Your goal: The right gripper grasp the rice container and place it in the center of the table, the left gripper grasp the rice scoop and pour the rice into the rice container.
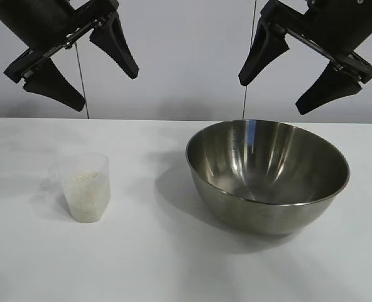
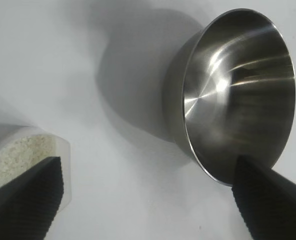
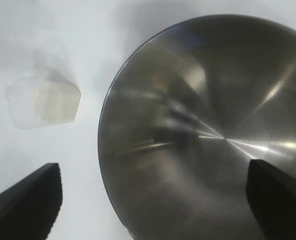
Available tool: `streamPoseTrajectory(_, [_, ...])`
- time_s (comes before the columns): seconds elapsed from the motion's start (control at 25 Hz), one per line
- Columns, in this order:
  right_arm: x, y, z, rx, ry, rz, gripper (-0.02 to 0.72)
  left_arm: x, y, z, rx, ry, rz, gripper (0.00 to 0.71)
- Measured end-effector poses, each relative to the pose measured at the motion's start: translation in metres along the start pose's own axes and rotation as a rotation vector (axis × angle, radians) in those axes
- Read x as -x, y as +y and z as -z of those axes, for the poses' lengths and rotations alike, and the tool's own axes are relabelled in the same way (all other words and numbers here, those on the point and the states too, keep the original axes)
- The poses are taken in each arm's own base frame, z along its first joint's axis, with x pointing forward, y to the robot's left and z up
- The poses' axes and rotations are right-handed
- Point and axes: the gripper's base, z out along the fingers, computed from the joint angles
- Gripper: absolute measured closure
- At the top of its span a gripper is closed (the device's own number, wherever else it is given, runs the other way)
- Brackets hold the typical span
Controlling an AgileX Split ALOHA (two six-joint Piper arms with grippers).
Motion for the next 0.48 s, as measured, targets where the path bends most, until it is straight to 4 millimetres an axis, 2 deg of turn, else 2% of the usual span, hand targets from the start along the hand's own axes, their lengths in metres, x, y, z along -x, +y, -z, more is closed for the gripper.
streamPoseTrajectory(0.28, [0.001,0.0,0.002,-0.009,-0.002,0.012,0.01,0.0,0.0,0.0,0.0,0.0,0.0,0.051])
streamPoseTrajectory(0.48, [0.004,-0.008,0.019,-0.183,0.017,0.098,0.01,0.0,0.0,0.0,0.0,0.0,0.0,0.051])
